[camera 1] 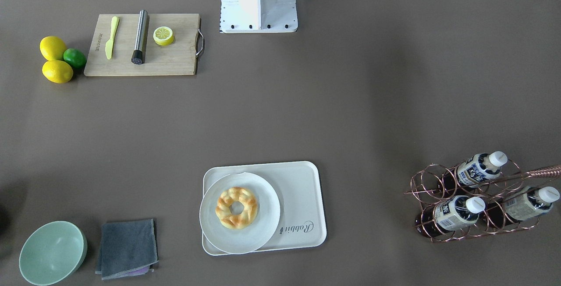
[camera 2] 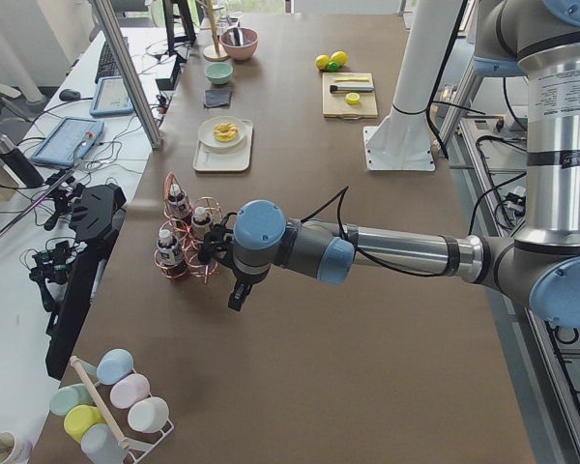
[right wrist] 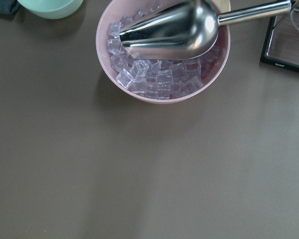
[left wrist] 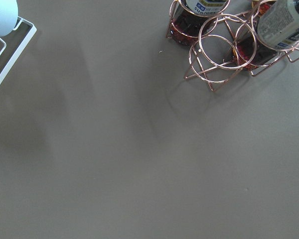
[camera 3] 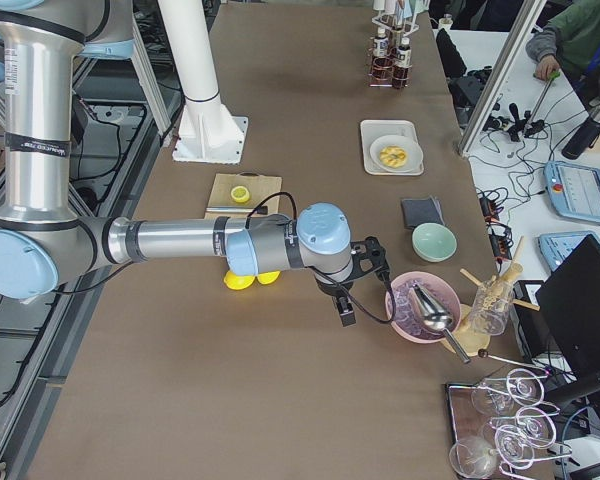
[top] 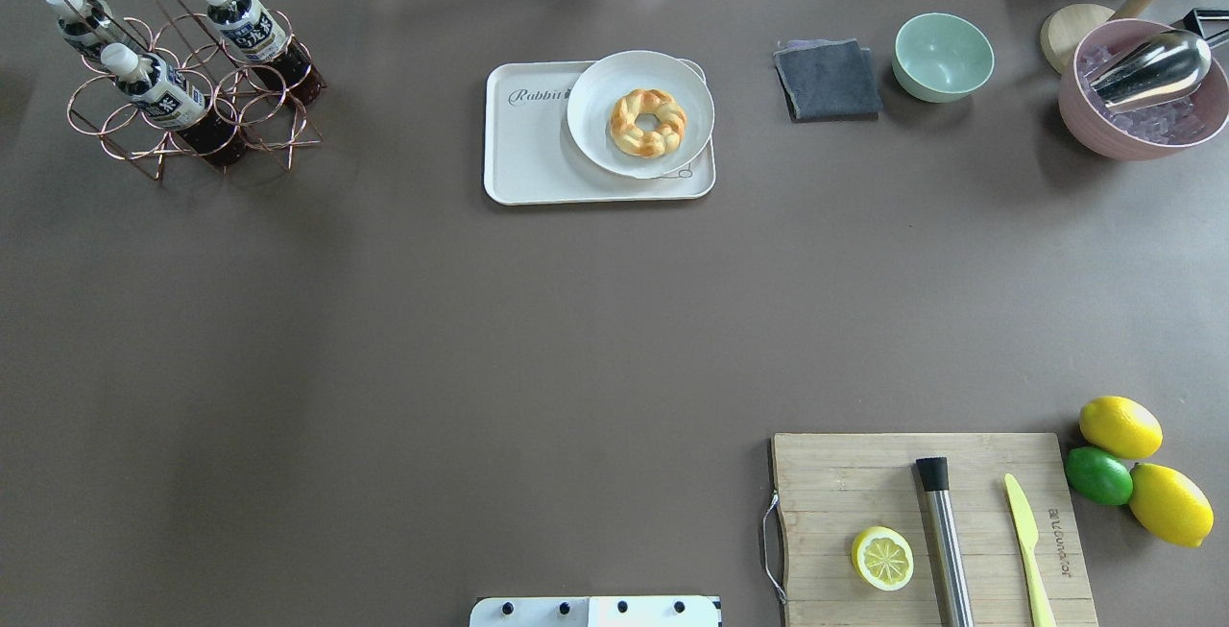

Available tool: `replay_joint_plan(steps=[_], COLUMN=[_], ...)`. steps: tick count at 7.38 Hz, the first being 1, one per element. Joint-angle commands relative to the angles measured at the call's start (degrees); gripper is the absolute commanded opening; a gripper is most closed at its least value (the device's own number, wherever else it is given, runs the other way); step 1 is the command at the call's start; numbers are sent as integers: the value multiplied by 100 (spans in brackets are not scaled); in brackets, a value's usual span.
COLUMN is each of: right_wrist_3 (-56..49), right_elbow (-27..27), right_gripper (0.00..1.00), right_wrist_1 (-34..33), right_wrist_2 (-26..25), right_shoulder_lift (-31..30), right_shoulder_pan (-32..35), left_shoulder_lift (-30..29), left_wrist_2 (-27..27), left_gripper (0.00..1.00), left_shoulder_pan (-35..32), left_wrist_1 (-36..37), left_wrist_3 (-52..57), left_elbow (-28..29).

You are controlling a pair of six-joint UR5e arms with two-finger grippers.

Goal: Place tea on tray

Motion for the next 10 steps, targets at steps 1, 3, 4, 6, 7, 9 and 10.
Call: replay_joint_plan(steps=[1, 3, 4, 6, 7, 9, 10], right_wrist_3=[749, 2299, 3457, 4494, 4871, 5068, 5068], right_elbow=[41, 103, 138, 191, 191, 199, 260], right_gripper=[99, 100, 100, 100, 100, 100, 100], right_wrist_1=[689, 1617, 2198, 2756, 2766, 2775, 2775], right_wrist_2=[2, -111, -382, -1146, -1176, -1272, -1507], right_shoulder_lift=[193, 299, 526, 1009, 1403, 1662, 1653], right_shoulder_pan=[-142, -693, -1297, -2590, -2935, -3210, -3341], left_shoulder_lift=[-34, 35, 36, -34, -60, -113, -192], left_wrist_2=[74, 679, 873, 1286, 1575, 2889, 3427], left_gripper=[99, 99, 99, 99, 99, 98, 98], left_shoulder_pan=[-2, 338, 575, 1277, 1698, 2578, 2782], left_wrist_1=[-1199, -2993, -3374, -3964, -4254, -4476, -4468], left_wrist_3=[-995, -2974, -3390, -4148, -4498, -5151, -5161], left_elbow=[-80, -72, -72, -89, -116, -221, -221])
